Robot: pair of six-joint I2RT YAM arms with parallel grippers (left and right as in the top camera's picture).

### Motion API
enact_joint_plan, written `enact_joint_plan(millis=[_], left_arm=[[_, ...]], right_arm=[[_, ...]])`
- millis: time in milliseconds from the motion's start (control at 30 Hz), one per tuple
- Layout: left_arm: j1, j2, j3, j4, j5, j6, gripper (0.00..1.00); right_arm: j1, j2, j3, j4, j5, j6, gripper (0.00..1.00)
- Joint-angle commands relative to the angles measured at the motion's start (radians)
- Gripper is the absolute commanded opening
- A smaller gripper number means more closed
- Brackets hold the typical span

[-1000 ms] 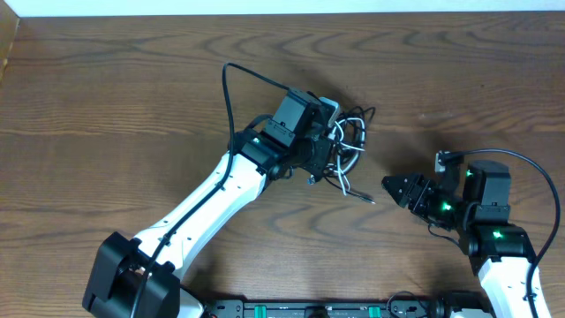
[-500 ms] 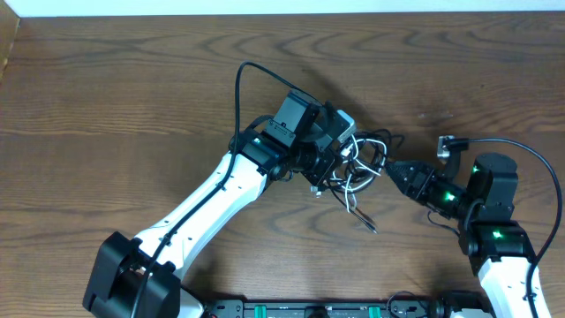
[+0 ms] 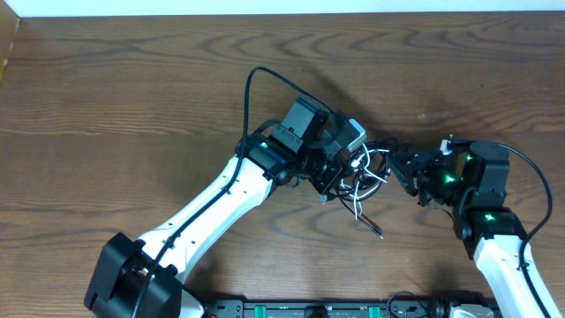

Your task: Untangle cables

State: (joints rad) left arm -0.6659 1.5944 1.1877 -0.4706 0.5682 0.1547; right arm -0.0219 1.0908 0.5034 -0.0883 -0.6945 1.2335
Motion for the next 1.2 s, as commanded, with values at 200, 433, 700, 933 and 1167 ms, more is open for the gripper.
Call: enact_joint_plan(millis=[200,433,700,933,1167], left_arm=[[-0.002,0.003,0.007,0.001,0.023,0.029,0.07],[-0.002,0.003,0.007,0.001,0.024,0.029,0.07],[-0.046,0.003,0.007,0.002,0.027,0.028,0.07],[-0.106,0.003,0.007,0.002,0.027,0.029,0.07],[-0.113,0.003,0.007,0.031,0.027,0.028,0.08]], right_arm=[[0.003,0.007,0.005,0.026,0.007,0.053,0.22],[0.003,0.007,0.005,0.045,-0.008,0.102,0.25],[0.003,0.007,0.005,0.053,-0.007,0.117,0.23],[0.004,0.007,0.005,0.051,0.008,0.116,0.18],[0.004,0.007,0.005,0.043,-0.061,0.142,0.19]])
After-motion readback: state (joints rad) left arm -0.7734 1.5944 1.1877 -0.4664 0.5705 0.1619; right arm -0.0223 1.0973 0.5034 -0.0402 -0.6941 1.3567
